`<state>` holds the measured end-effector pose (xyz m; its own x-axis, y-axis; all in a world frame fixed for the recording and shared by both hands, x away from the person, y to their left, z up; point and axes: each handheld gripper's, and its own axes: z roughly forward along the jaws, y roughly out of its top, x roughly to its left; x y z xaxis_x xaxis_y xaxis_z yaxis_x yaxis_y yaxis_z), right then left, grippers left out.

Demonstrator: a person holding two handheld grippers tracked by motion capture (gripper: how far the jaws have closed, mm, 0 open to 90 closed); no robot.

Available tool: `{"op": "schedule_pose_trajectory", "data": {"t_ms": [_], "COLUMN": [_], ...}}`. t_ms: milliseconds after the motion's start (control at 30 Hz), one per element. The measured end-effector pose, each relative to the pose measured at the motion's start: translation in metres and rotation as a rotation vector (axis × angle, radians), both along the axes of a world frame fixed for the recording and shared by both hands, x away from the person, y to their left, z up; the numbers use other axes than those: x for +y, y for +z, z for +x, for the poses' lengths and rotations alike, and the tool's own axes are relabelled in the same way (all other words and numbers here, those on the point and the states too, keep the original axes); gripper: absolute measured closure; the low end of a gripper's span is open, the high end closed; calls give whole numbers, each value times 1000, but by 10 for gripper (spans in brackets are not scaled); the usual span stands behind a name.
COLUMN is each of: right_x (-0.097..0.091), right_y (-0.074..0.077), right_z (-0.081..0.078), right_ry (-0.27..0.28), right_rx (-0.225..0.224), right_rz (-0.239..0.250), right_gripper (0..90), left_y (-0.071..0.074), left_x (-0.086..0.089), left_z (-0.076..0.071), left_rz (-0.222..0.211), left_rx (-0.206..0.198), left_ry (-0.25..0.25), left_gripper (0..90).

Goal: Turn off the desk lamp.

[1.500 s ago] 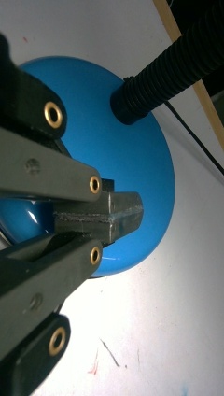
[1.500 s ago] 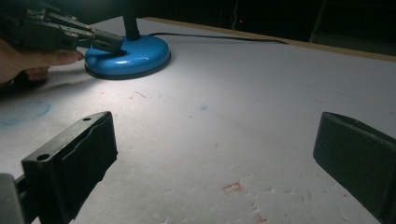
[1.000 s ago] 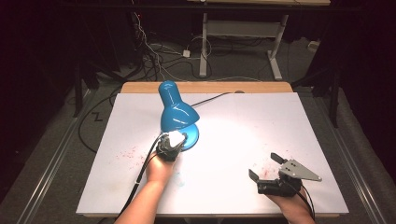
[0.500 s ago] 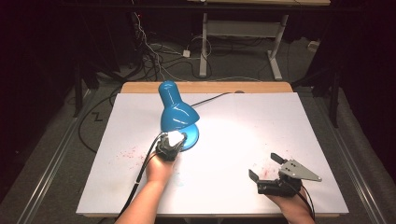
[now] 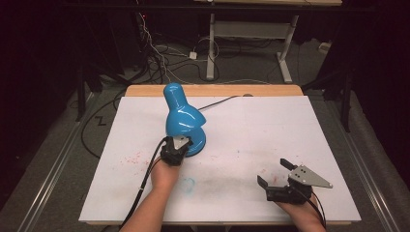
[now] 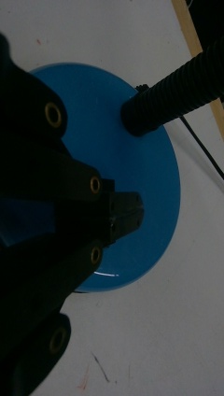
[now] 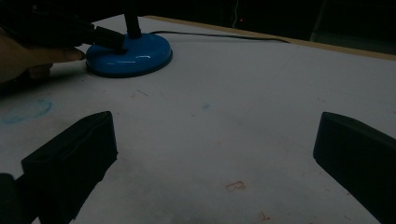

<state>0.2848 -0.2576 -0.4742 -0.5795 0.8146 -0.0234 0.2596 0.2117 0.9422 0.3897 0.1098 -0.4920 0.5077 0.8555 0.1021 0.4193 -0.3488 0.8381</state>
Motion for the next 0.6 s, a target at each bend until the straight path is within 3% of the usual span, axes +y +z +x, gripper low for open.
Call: {"op": "schedule_pose_trajectory", "data": {"t_ms": [433,600], "right_x": [0,-1], "right_y": [0,-1], "right_z": [1,1], "right_ry": [-1,-4], "right_rx": [0,3], "right_rz": [3,4], "right_gripper": [3,3], "left_y": [2,2], "left_x": [2,5], "left_z": [-2,-7], "left_rz": [-12,-23], "left_rx": [15,2], "left_ry": [-13,-16], "left_gripper": [880,880]}}
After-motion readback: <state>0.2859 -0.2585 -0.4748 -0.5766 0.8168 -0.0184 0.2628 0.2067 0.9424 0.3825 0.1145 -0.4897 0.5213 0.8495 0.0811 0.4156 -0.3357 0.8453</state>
